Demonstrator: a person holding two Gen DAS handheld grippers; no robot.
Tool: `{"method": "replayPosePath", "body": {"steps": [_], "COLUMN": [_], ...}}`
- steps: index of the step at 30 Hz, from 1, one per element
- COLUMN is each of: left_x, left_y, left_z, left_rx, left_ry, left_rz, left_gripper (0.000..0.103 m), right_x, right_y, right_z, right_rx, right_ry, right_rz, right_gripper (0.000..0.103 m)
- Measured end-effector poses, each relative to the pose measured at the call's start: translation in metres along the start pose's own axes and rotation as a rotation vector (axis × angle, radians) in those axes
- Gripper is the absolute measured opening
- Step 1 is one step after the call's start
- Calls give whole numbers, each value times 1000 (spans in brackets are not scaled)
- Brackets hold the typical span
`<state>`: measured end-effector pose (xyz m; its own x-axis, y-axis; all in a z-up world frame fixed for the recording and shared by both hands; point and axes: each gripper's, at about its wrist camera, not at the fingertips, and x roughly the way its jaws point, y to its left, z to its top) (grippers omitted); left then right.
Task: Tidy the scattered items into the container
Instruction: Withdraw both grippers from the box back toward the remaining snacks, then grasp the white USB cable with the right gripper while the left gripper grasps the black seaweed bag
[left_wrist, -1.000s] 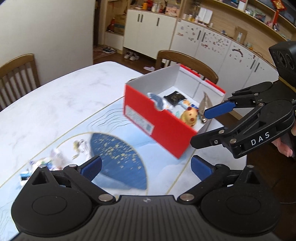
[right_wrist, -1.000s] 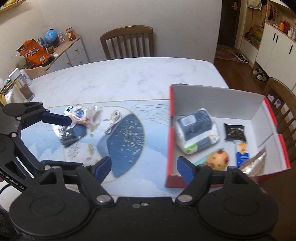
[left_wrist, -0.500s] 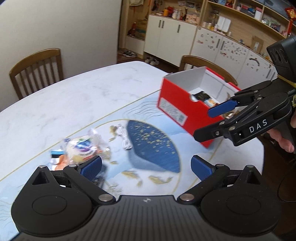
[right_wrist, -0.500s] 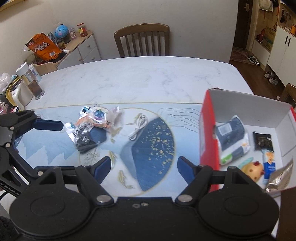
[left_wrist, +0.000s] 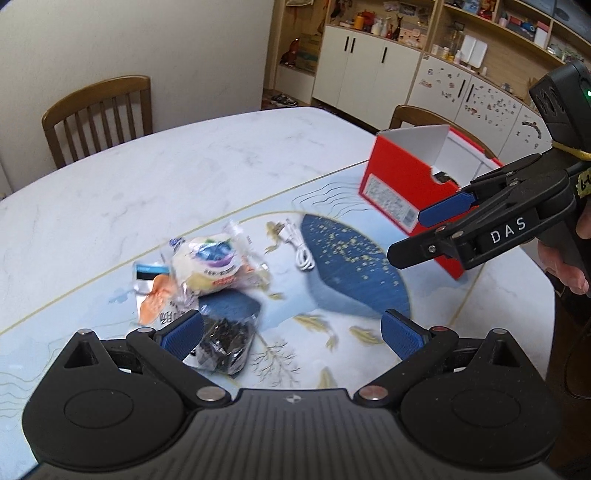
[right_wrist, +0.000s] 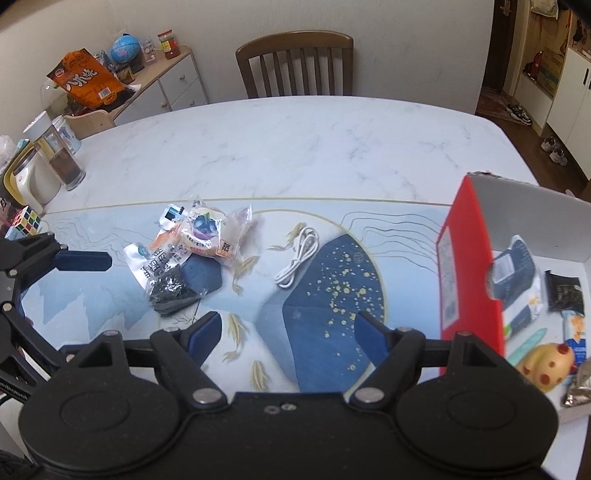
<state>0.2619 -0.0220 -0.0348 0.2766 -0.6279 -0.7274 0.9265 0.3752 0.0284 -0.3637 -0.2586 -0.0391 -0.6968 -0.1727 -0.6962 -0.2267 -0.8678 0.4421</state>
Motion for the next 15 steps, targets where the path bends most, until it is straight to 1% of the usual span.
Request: {"method": "replayPosePath", "body": {"steps": [4,7,15], "left_x": [9,17,38], "left_y": [9,14,27], "left_z": [-5,-8,-14], "left_rx": [-9,-4,-9], "left_ry": [6,9,23], "left_rz": [10,33,30], "left_gripper": [103,103,103], "right_x": [16,27,56], "right_y": [3,4,5], "right_z": [4,8,19], "right_rx": [1,-4,8], "right_ry": [11,19,36], "right_rz": [1,0,-12], "right_gripper": [78,78,78]}}
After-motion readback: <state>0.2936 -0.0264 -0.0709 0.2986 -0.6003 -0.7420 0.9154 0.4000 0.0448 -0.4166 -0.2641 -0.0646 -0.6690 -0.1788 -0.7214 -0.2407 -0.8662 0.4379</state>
